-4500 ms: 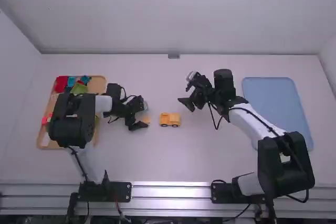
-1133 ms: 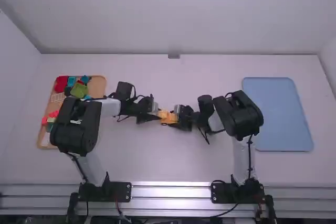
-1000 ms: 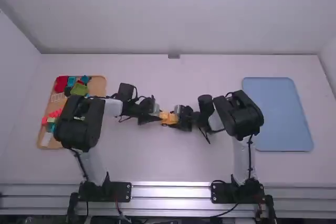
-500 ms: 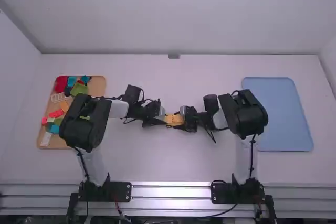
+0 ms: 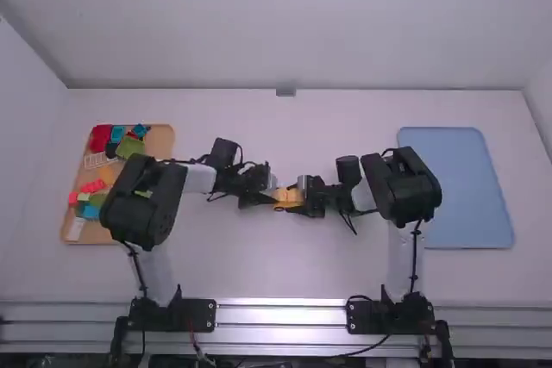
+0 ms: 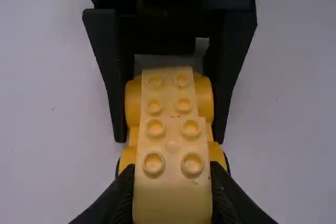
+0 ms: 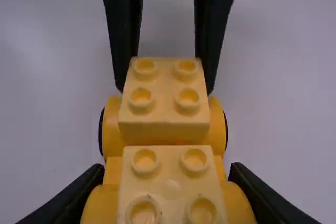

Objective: Assemble lego blocks to make yellow taxi

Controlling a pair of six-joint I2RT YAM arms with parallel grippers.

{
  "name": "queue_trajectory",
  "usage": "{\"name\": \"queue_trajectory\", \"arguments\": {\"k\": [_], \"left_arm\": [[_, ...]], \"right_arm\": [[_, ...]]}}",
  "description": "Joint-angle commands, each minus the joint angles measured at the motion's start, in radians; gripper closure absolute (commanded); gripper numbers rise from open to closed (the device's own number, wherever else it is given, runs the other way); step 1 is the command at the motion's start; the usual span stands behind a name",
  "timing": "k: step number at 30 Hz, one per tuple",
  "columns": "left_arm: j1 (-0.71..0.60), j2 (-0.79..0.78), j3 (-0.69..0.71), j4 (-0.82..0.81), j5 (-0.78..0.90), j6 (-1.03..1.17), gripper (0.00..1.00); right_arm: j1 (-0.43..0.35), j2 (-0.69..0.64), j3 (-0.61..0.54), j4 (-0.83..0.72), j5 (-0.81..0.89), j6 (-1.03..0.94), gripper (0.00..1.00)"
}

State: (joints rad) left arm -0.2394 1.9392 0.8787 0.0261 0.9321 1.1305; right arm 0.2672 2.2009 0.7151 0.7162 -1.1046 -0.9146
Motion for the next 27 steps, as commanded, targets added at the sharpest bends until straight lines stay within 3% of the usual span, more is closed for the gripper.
{"name": "queue_trajectory", "arguments": {"k": [1,7,16,17,19,20,21,25,27], "left_arm": [[-0.002,0.008,0.009,-0.002,-0.036,-0.049,0.95],[-0.002,0.008,0.009,0.007,-0.047,-0.060,0.93],[-0.003,0.008,0.009,0.009,-0.025,-0.080,0.78],[-0.004,0.008,0.009,0.009,-0.024,-0.080,0.61],[-0.003,0.008,0.010,0.011,-0.004,-0.079,0.39],[-0.003,0.008,0.010,0.012,-0.001,-0.079,0.38],[-0.002,0.008,0.010,0.019,0.014,-0.080,0.01],[0.011,-0.019,0.010,0.033,0.019,-0.089,0.00],[0.023,-0.043,0.010,0.021,0.021,-0.093,0.04]], "right_arm": [[0.006,0.017,-0.009,0.005,0.004,-0.010,0.51],[0.009,0.017,-0.009,0.004,0.005,-0.010,0.51],[0.021,0.017,-0.008,0.009,0.006,-0.009,0.49],[0.019,0.017,-0.008,0.009,0.006,-0.007,0.49],[0.012,0.017,-0.008,0.009,0.005,-0.007,0.48],[0.012,0.017,-0.008,0.008,0.005,-0.007,0.48],[0.013,0.017,-0.008,0.009,0.005,-0.007,0.48],[0.010,0.017,-0.009,0.008,0.005,-0.006,0.48],[0.008,0.017,-0.008,0.008,0.005,-0.006,0.48]]}}
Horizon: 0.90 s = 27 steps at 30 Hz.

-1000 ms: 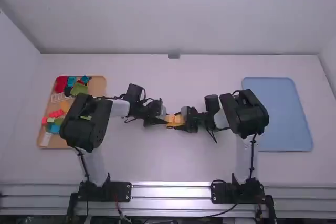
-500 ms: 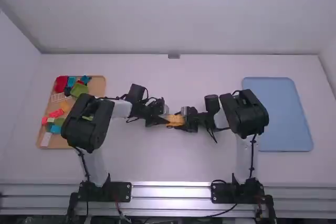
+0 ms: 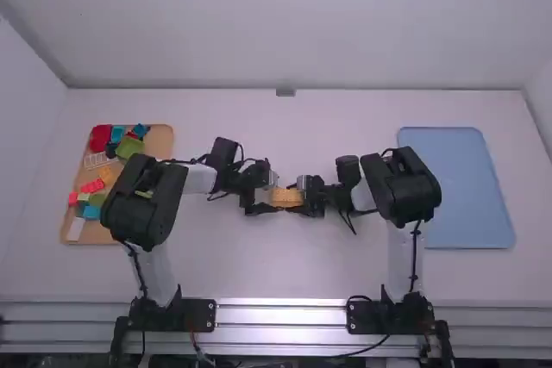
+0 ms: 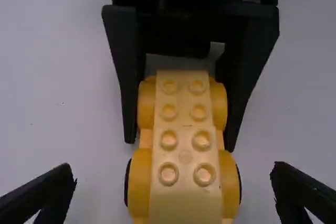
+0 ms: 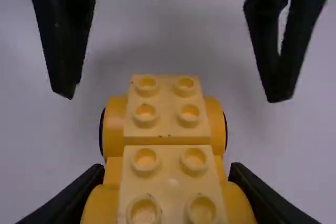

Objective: Assemble lego blocks to make yellow taxi

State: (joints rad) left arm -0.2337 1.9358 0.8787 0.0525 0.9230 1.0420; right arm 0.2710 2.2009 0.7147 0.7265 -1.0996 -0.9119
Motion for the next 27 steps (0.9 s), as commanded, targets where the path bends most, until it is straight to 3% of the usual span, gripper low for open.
{"name": "queue_trajectory", "arguments": {"k": [1,2,3,4,5,6,27], "left_arm": [[0.029,-0.070,0.010,-0.019,0.042,-0.006,0.12],[0.034,-0.087,0.010,-0.024,0.047,-0.006,0.24],[0.039,-0.104,0.010,-0.034,0.048,-0.005,0.58],[0.038,-0.108,0.010,-0.037,0.047,-0.006,0.62],[0.035,-0.115,0.010,-0.047,0.042,-0.006,0.90],[0.035,-0.115,0.009,-0.048,0.037,-0.007,0.98],[-0.046,0.053,0.004,0.012,0.045,-0.086,0.98]], "right_arm": [[0.005,0.017,-0.008,-0.002,0.000,-0.009,0.48],[0.005,0.017,-0.008,-0.002,0.000,-0.009,0.48],[0.005,0.017,-0.008,-0.002,0.000,-0.010,0.48],[0.005,0.017,-0.008,-0.002,0.000,-0.009,0.48],[0.005,0.017,-0.008,-0.002,0.000,-0.009,0.48],[0.005,0.017,-0.008,-0.002,-0.001,-0.009,0.48],[0.010,0.017,-0.007,-0.002,0.000,-0.009,0.47]]}}
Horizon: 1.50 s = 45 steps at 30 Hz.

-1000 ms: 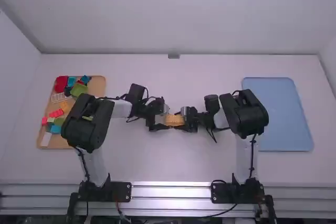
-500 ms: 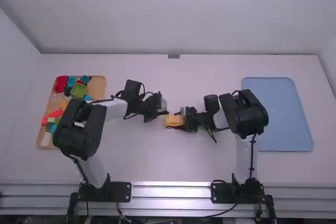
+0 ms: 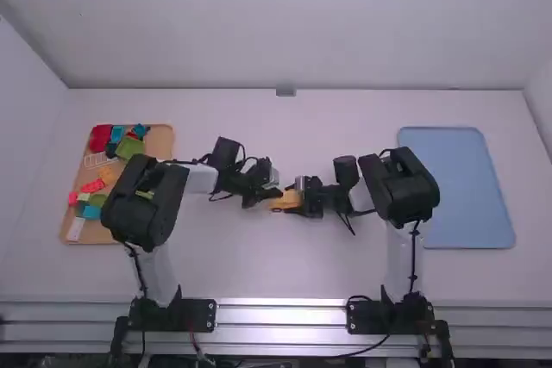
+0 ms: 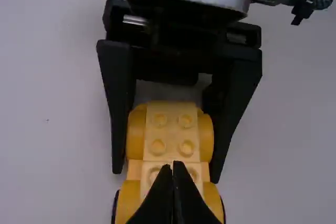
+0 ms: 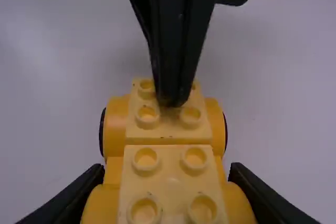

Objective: Assemble lego blocks to make yellow taxi

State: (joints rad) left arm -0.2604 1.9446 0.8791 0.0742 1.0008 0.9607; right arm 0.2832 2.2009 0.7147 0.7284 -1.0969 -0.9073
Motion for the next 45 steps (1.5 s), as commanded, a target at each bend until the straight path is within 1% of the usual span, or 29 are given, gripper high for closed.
{"name": "queue_trajectory", "arguments": {"k": [1,7,9,14,18,25,29,34,35,36,37,39,40,41,43,45], "left_arm": [[-0.033,0.056,0.003,0.006,-0.034,-0.010,0.98],[-0.061,0.066,0.004,0.007,-0.129,-0.061,0.98],[-0.056,0.066,0.003,-0.024,-0.180,-0.080,0.98],[-0.034,0.066,0.003,-0.068,-0.202,-0.081,0.98],[-0.020,0.062,0.003,-0.052,-0.175,-0.077,0.98],[-0.011,0.024,0.043,0.010,-0.057,-0.074,0.98],[-0.010,-0.031,0.104,-0.042,-0.021,-0.074,0.98],[0.008,-0.090,0.165,-0.131,-0.039,-0.076,0.98],[0.019,-0.112,0.186,-0.166,-0.063,-0.083,0.89],[0.028,-0.128,0.201,-0.197,-0.079,-0.082,0.59],[0.035,-0.140,0.213,-0.223,-0.091,-0.082,0.00],[0.057,-0.163,0.237,-0.269,-0.113,-0.082,0.01],[0.075,-0.179,0.253,-0.303,-0.112,-0.082,0.01],[0.075,-0.179,0.253,-0.303,-0.112,-0.082,0.01],[0.127,-0.219,0.296,-0.379,-0.114,-0.151,0.01],[0.150,-0.233,0.314,-0.402,-0.125,-0.214,0.01]], "right_arm": [[-0.002,0.017,-0.007,-0.003,-0.003,-0.014,0.47],[-0.002,0.017,-0.007,-0.003,-0.003,-0.014,0.48],[-0.002,0.017,-0.007,-0.003,-0.002,-0.014,0.48],[-0.002,0.017,-0.008,-0.003,-0.002,-0.013,0.48],[-0.003,0.017,-0.008,-0.003,-0.002,-0.014,0.48],[-0.003,0.017,-0.007,-0.003,-0.002,-0.014,0.48],[-0.003,0.017,-0.007,-0.003,-0.003,-0.013,0.48],[-0.003,0.017,-0.007,-0.003,-0.004,-0.012,0.48],[-0.003,0.017,-0.007,0.002,-0.002,-0.003,0.47],[-0.003,0.017,-0.007,0.007,-0.003,0.006,0.44],[-0.003,0.017,-0.007,0.016,-0.003,0.018,0.42],[-0.003,0.017,-0.008,0.037,-0.002,0.041,0.31],[-0.003,0.017,-0.008,0.055,-0.002,0.060,0.28],[-0.003,0.017,-0.008,0.055,-0.002,0.060,0.28],[-0.003,0.015,-0.008,0.093,-0.002,0.114,0.18],[-0.003,0.012,-0.008,0.115,-0.002,0.152,0.13]]}}
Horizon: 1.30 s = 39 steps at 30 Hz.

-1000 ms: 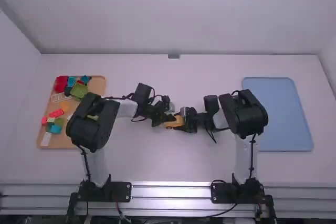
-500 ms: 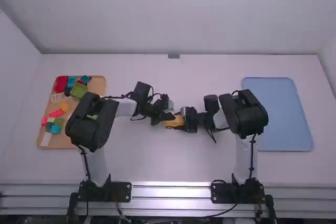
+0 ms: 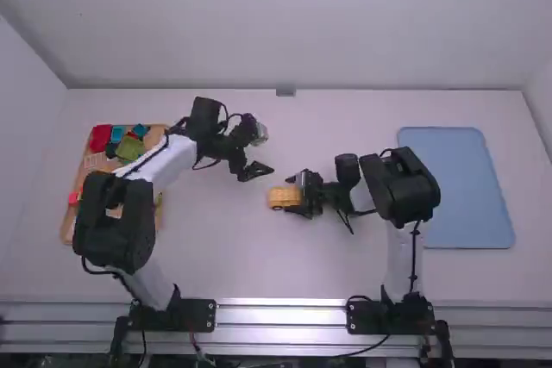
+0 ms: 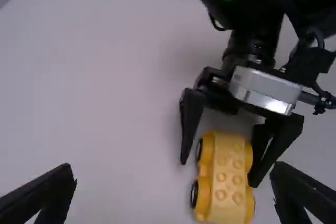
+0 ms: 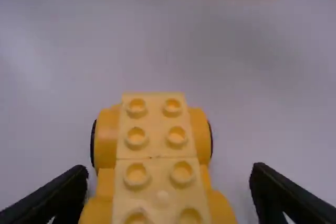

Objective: Assemble lego blocks to make yellow taxi

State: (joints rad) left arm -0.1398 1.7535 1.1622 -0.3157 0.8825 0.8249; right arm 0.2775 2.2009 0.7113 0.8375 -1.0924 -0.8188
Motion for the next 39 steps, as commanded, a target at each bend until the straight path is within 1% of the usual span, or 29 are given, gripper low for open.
{"name": "queue_trajectory", "arguments": {"k": [1,3,4,5,7,8,9,11,12,15,19,21,25,28,29,32,35,39], "left_arm": [[0.052,-0.058,0.051,-0.036,-0.013,-0.157,0.01],[0.088,-0.079,0.078,-0.075,-0.012,-0.267,0.02],[0.122,-0.095,0.102,-0.101,-0.034,-0.369,0.01],[0.148,-0.105,0.129,-0.122,-0.105,-0.482,0.01],[0.167,-0.113,0.160,-0.154,-0.215,-0.595,0.01],[0.176,-0.118,0.179,-0.183,-0.285,-0.645,0.01],[0.182,-0.130,0.218,-0.249,-0.395,-0.694,0.01],[0.182,-0.143,0.254,-0.305,-0.465,-0.722,0.01],[0.173,-0.154,0.291,-0.352,-0.527,-0.758,0.01],[0.175,-0.173,0.381,-0.455,-0.671,-0.872,0.01],[0.180,-0.185,0.504,-0.617,-0.827,-0.980,0.01],[0.193,-0.185,0.586,-0.731,-0.916,-1.035,0.01],[0.213,-0.185,0.716,-0.912,-1.083,-1.204,0.01],[0.220,-0.190,0.787,-1.015,-1.142,-1.269,0.01],[0.225,-0.194,0.830,-1.080,-1.195,-1.321,0.01],[0.243,-0.204,0.886,-1.189,-1.335,-1.452,0.01],[0.275,-0.223,0.900,-1.273,-1.387,-1.551,0.01],[0.351,-0.255,0.890,-1.326,-1.389,-1.564,0.01]], "right_arm": [[0.003,0.006,-0.005,0.021,-0.007,0.092,0.09],[-0.002,-0.009,-0.005,0.021,-0.006,0.116,0.04],[-0.010,-0.032,-0.005,0.005,-0.006,0.116,0.01],[-0.011,-0.063,-0.006,-0.027,-0.001,0.115,0.01],[-0.011,-0.098,-0.006,-0.071,0.036,0.116,0.01],[-0.011,-0.124,-0.005,-0.110,0.077,0.112,0.01],[-0.011,-0.175,-0.005,-0.201,0.171,0.102,0.01],[-0.011,-0.222,-0.005,-0.282,0.234,0.081,0.01],[-0.011,-0.277,-0.005,-0.374,0.286,0.043,0.01],[-0.008,-0.393,-0.005,-0.534,0.373,-0.001,0.01],[-0.011,-0.509,-0.005,-0.652,0.459,-0.001,0.01],[-0.009,-0.574,-0.005,-0.711,0.507,0.000,0.01],[-0.008,-0.645,-0.005,-0.747,0.552,-0.001,0.01],[-0.010,-0.665,-0.005,-0.744,0.563,-0.001,0.01],[-0.010,-0.669,-0.005,-0.739,0.570,-0.001,0.01],[-0.018,-0.670,-0.005,-0.729,0.568,0.003,0.01],[-0.029,-0.674,-0.005,-0.710,0.554,0.049,0.01],[-0.058,-0.724,-0.005,-0.715,0.566,0.136,0.01]]}}
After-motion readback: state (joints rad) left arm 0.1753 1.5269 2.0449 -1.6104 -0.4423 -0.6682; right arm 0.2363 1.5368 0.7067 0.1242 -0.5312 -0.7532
